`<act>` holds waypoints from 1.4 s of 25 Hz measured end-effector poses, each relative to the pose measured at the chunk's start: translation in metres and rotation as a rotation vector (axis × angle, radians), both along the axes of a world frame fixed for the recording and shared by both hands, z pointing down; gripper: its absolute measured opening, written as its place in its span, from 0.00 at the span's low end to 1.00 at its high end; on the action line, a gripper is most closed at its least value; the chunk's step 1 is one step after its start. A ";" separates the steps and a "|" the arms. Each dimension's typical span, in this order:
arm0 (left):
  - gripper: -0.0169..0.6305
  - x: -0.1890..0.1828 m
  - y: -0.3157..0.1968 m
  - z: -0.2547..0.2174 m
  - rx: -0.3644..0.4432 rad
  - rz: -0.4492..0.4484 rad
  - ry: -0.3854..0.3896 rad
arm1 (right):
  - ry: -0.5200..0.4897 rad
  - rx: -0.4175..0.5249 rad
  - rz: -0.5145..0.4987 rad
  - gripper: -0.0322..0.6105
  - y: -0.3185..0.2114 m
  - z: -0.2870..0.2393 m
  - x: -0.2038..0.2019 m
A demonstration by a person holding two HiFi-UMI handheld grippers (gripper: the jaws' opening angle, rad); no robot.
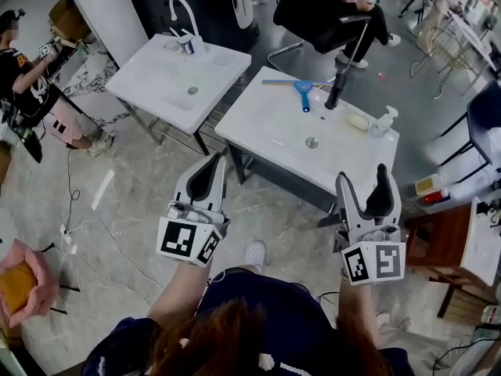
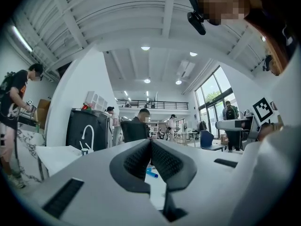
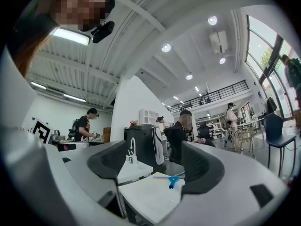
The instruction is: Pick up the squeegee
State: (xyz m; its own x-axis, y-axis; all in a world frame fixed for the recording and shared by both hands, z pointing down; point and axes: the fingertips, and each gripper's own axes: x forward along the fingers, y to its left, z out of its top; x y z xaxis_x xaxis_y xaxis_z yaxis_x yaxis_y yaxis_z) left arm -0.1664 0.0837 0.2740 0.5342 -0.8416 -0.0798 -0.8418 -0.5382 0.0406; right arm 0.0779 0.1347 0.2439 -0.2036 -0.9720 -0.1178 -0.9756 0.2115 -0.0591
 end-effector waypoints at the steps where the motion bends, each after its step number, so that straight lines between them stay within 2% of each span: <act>1: 0.06 -0.002 -0.013 -0.001 0.002 0.009 -0.001 | 0.000 0.001 0.008 0.62 -0.010 -0.001 -0.002; 11: 0.06 -0.003 -0.099 0.009 -0.027 0.058 -0.008 | -0.004 -0.036 0.046 0.62 -0.086 0.008 -0.008; 19: 0.06 0.014 -0.164 0.026 -0.045 0.008 -0.011 | 0.007 -0.052 0.008 0.62 -0.165 0.026 0.011; 26: 0.06 0.051 -0.238 0.018 -0.021 -0.105 -0.001 | 0.032 -0.048 -0.078 0.62 -0.258 0.028 0.055; 35: 0.06 0.118 -0.307 0.038 -0.075 -0.163 -0.008 | 0.042 -0.087 -0.184 0.62 -0.340 0.046 0.106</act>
State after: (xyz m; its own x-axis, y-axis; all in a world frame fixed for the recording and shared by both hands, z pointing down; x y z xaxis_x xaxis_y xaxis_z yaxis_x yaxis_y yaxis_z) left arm -0.0486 -0.2229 0.3119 0.3910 -0.9203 -0.0102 -0.9180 -0.3907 0.0680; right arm 0.1843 -0.2052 0.2903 -0.3814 -0.9241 -0.0223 -0.9231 0.3821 -0.0448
